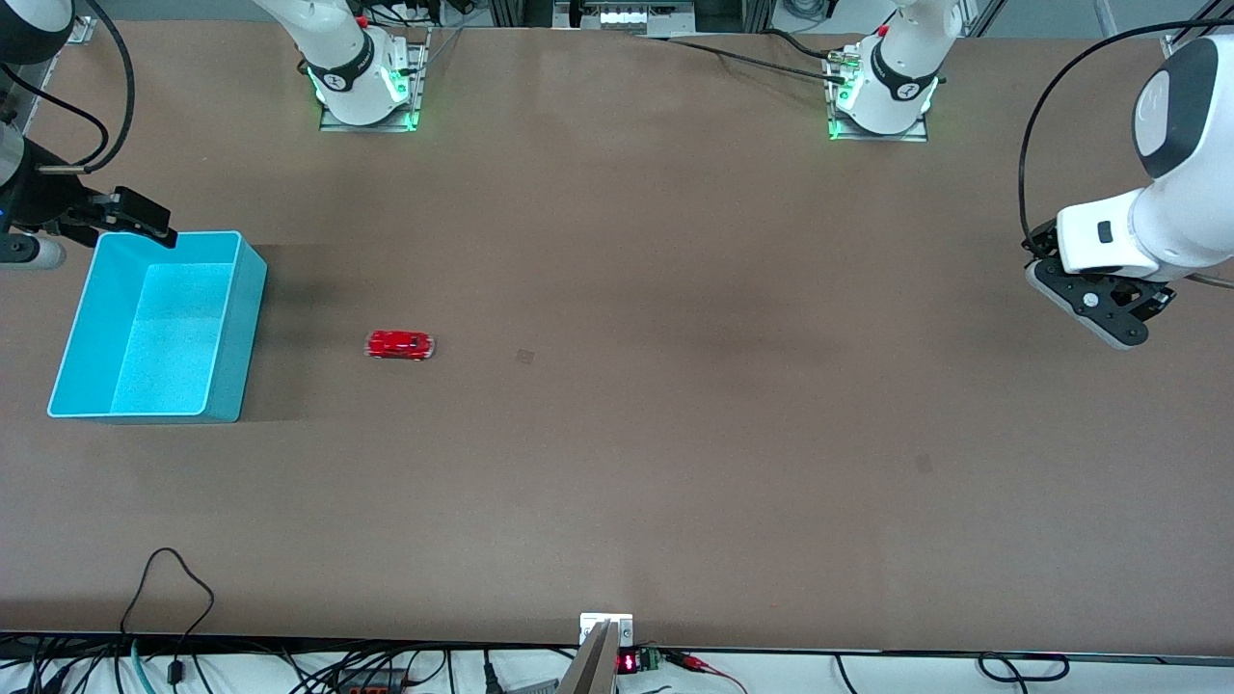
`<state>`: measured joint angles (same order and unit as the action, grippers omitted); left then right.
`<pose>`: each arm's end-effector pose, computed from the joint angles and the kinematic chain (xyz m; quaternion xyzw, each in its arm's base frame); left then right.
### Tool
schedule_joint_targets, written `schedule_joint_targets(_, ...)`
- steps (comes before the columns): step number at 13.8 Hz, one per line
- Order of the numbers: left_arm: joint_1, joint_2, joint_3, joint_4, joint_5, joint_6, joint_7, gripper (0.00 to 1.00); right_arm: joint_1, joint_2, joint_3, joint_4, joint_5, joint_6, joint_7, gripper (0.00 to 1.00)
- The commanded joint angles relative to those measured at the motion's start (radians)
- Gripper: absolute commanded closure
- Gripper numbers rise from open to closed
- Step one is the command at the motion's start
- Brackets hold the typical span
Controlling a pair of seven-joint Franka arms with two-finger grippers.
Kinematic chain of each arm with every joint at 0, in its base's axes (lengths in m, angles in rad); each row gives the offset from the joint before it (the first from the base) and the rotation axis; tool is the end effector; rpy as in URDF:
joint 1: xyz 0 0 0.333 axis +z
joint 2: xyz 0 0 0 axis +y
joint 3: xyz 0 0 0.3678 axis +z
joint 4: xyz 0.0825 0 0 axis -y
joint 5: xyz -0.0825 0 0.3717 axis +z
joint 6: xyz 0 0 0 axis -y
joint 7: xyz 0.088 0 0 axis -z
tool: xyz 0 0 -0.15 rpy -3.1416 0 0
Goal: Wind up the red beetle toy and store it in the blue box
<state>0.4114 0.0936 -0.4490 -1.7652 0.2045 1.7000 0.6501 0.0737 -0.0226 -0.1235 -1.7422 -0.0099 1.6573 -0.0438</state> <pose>0.5596 0.0150 0.5096 -0.9285 0.3551 0.0946 0.0537 0.5318 -0.0286 0.5738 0.9995 -0.0024 -0.0314 0.0021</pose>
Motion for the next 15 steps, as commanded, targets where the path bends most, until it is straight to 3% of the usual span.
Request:
schedule_joint_targets(1,0.003,0.011,-0.022,0.046,-0.014,-0.042,-0.088,0.00,0.002,-0.002,0.001,-0.005,-0.012,0.006,0.007,0.00)
schedule_joint_targets(4,0.004,0.023,-0.020,0.088,-0.114,-0.048,-0.277,0.00,0.000,0.010,0.001,-0.005,-0.002,0.009,0.007,0.00)
schedule_joint_targets(9,0.003,0.047,-0.017,0.133,-0.119,-0.059,-0.509,0.00,0.003,0.023,0.001,-0.003,0.001,0.007,0.008,0.00)
schedule_joint_targets(13,-0.023,0.031,-0.010,0.132,-0.119,-0.065,-0.535,0.00,0.015,0.036,0.002,0.003,0.007,0.021,0.008,0.00)
schedule_joint_targets(14,-0.075,0.018,0.024,0.125,-0.117,-0.066,-0.546,0.00,0.018,0.046,0.002,0.007,0.007,0.022,0.008,0.00)
schedule_joint_targets(15,-0.151,0.015,0.124,0.125,-0.120,-0.063,-0.579,0.00,0.017,0.070,0.002,0.018,0.008,0.024,0.007,0.00)
